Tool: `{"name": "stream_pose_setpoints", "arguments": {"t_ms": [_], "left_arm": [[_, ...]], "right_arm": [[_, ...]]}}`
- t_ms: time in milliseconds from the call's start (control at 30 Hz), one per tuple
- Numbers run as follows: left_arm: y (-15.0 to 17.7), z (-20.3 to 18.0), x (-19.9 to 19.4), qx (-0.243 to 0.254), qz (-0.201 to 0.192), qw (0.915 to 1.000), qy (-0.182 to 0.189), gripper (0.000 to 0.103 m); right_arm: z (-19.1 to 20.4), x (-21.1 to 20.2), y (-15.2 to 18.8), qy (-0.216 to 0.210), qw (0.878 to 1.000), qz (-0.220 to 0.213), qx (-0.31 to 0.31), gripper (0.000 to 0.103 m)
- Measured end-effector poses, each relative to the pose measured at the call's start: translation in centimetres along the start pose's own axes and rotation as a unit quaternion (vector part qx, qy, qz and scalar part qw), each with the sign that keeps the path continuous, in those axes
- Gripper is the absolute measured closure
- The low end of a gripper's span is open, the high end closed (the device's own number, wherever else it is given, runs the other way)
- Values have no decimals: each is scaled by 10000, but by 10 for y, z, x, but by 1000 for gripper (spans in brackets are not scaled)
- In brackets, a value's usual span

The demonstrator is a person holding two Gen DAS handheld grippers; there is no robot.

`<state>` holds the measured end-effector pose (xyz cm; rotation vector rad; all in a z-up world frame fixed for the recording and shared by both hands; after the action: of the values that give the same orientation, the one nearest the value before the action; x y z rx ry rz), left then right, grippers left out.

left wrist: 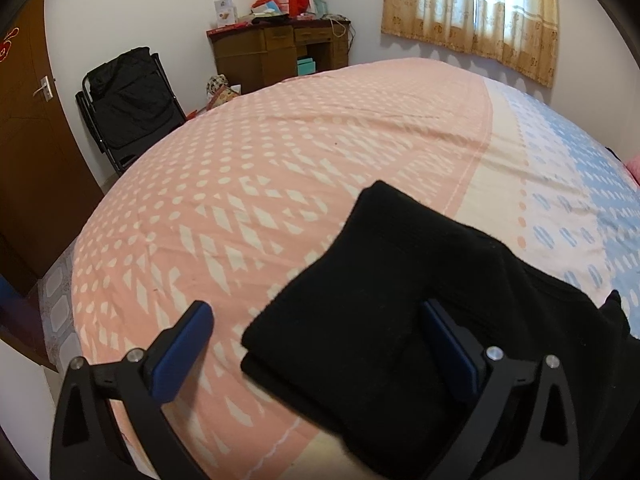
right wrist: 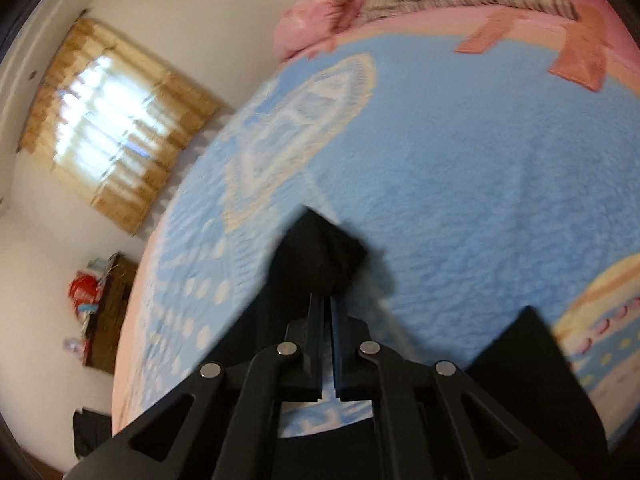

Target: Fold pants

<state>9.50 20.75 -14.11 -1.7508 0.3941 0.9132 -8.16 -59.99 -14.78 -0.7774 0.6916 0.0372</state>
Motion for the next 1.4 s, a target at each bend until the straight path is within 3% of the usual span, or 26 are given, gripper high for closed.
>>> {"name": "stream_pose_setpoints", "arguments": {"t_ms": [133, 267, 333, 433, 533, 600, 633, 667, 733, 900, 967, 1033, 1167, 1200, 1233, 1300, 1400], "left_arm": [[0, -1, 1, 3, -18, 10000, 3, 0], [1, 0, 1, -15, -34, 10000, 37, 0], [1, 1, 0, -24, -33, 10000, 55, 0], [1, 1, -1, -26, -34, 10000, 72, 0], [1, 1, -1, -23, -32, 10000, 65, 0], [1, 1, -1, -20, -31, 10000, 61, 0], [1, 2, -1, -19, -29, 10000, 58, 0], [1, 1, -1, -18, -29, 10000, 54, 0], [1, 1, -1, -5, -25, 10000, 35, 0], [1, 0, -1, 5, -23, 10000, 24, 0], [1, 0, -1, 19, -18, 10000, 12, 0], [1, 0, -1, 15, -18, 10000, 16, 0], [1, 0, -1, 18, -17, 10000, 12, 0], [1, 0, -1, 17, -16, 10000, 15, 0], [1, 0, -1, 20, -14, 10000, 22, 0], [0, 0, 0, 16, -13, 10000, 36, 0], [0, 0, 0, 18, -9, 10000, 54, 0]], "right_arm": [[32, -37, -12, -442, 9976, -392, -353, 100], [42, -66, -15, -645, 9957, -584, -306, 100], [35, -70, -13, -524, 9968, -561, -238, 100], [15, -69, -5, -3, 9990, -436, -90, 99], [-6, -66, 2, 62, 9990, -269, 360, 95], [-12, -62, 7, -110, 9976, -181, 657, 72], [-13, -60, 10, -183, 9971, -196, 707, 46], [-14, -59, 11, -192, 9969, -244, 718, 31], [-14, -57, 14, -184, 9970, -322, 674, 30], [-10, -38, 20, -119, 9983, -131, 558, 30], [-12, -26, 18, 70, 9987, -100, 494, 46], [-18, -12, 17, 322, 9983, -48, 490, 53], [-15, -2, 12, 449, 9977, -184, 483, 55], [-12, -1, 12, 456, 9979, -132, 450, 63], [-10, 1, 13, 393, 9982, -24, 449, 98], [-1, -2, 17, 139, 9985, 133, 506, 101], [26, -29, 9, -62, 10000, -53, 49, 101]]}}
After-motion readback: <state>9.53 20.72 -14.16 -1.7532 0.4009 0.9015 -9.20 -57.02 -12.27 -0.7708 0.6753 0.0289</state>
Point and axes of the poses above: each gripper's, at about its wrist camera, not at the fingertips, and x roughly the way its jaws point, z to its left, y to its underside, the point moved 7 cm from there along x, roughly the way its jaws point, and after that the axes turned 13 degrees about -x, right-handed, at the moved point
